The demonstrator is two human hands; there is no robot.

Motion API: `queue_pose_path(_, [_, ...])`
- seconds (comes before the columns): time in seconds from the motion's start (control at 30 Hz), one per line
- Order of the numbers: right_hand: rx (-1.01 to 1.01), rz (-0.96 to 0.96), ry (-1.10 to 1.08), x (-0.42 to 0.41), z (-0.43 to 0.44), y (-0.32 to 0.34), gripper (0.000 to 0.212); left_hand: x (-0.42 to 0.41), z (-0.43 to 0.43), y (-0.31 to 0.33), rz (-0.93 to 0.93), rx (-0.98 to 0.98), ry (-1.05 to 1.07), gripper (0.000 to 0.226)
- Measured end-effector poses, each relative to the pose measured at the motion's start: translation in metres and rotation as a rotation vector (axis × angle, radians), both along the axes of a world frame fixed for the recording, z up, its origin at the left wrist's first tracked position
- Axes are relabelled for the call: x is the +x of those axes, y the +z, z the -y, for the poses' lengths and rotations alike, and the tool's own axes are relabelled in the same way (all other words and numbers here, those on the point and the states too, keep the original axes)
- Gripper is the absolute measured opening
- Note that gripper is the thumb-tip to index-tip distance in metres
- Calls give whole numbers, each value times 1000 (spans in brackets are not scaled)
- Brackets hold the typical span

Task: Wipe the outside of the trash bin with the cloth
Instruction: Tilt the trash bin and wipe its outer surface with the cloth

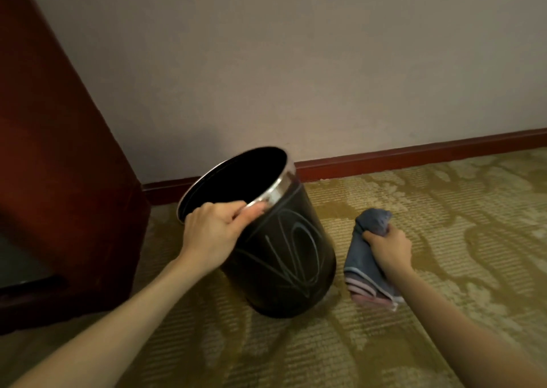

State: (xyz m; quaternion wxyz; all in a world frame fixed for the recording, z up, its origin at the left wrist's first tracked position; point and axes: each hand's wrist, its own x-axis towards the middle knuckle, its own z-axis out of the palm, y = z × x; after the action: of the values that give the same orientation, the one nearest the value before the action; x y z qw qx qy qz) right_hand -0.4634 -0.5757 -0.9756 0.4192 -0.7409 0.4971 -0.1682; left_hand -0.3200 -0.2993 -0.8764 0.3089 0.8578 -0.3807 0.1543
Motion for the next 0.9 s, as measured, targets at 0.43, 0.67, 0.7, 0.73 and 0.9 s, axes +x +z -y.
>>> queue_pose_path(0.43, [81, 229, 172, 88, -39, 52, 16, 57, -55, 17, -360, -232, -29, 48])
queue_pose_path(0.67, [-34, 209, 292, 109, -43, 57, 14, 73, -52, 21, -344, -161, 63, 47])
queue_pose_path(0.7, [-53, 204, 308, 113, -42, 57, 17, 74, -54, 20, -379, -168, 47, 45])
queue_pose_path(0.73, [-80, 192, 333, 117, -42, 57, 18, 75, -56, 19, -404, -169, 36, 44])
queue_pose_path(0.9, [-158, 64, 449, 139, -45, 47, 17, 73, -61, 17, -415, -170, 15, 48])
